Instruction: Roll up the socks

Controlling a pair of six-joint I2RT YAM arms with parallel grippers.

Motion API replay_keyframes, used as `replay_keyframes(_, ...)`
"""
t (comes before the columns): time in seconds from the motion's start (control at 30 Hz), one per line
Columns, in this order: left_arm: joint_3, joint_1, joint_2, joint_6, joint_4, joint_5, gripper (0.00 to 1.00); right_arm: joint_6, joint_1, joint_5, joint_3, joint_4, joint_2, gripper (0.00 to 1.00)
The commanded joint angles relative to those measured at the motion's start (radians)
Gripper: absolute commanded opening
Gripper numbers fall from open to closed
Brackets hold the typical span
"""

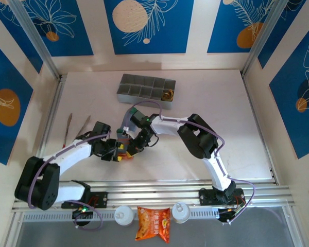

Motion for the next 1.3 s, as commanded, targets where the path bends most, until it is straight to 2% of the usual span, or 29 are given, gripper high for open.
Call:
replay_keyframes(0.0, 0.026, 0.005, 0.03, 0.002, -0.097, -0.016, 0.32, -0.001, -0.006, -0.025, 0.031, -0.028, 0.005, 0.0)
replay_keyframes(0.07, 0.013, 0.005, 0.027, -0.017, -0.104, -0.044, 0.28, -0.013, -0.004, -0.023, 0.029, -0.026, -0.001, 0.02)
replay_keyframes(0.17, 0.02, 0.016, 0.051, -0.014, -0.134, -0.062, 0.2, -0.037, 0.0, 0.0, 0.011, -0.012, -0.024, 0.09)
replay_keyframes(0.33, 0.044, 0.022, 0.132, 0.009, -0.209, -0.046, 0.1, -0.08, 0.001, 0.075, -0.06, 0.059, -0.107, 0.28)
replay_keyframes(0.43, 0.072, 0.025, 0.17, 0.019, -0.25, -0.053, 0.08, -0.101, 0.002, 0.145, -0.168, 0.177, -0.201, 0.35)
replay_keyframes(0.5, 0.099, 0.027, 0.187, 0.031, -0.285, -0.064, 0.07, -0.129, 0.008, 0.186, -0.287, 0.318, -0.291, 0.41)
replay_keyframes(0.63, 0.163, 0.032, 0.229, 0.058, -0.361, -0.07, 0.07, -0.27, 0.082, 0.366, -0.451, 0.478, -0.398, 0.54)
replay_keyframes(0.87, 0.212, 0.048, 0.298, 0.091, -0.405, -0.071, 0.06, -0.303, 0.156, 0.527, -0.411, 0.479, -0.345, 0.57)
replay_keyframes(1.0, 0.234, 0.06, 0.328, 0.116, -0.415, -0.073, 0.06, -0.291, 0.172, 0.568, -0.355, 0.461, -0.302, 0.57)
replay_keyframes(1.27, 0.247, 0.065, 0.342, 0.138, -0.395, -0.066, 0.05, -0.235, 0.159, 0.504, -0.251, 0.361, -0.211, 0.45)
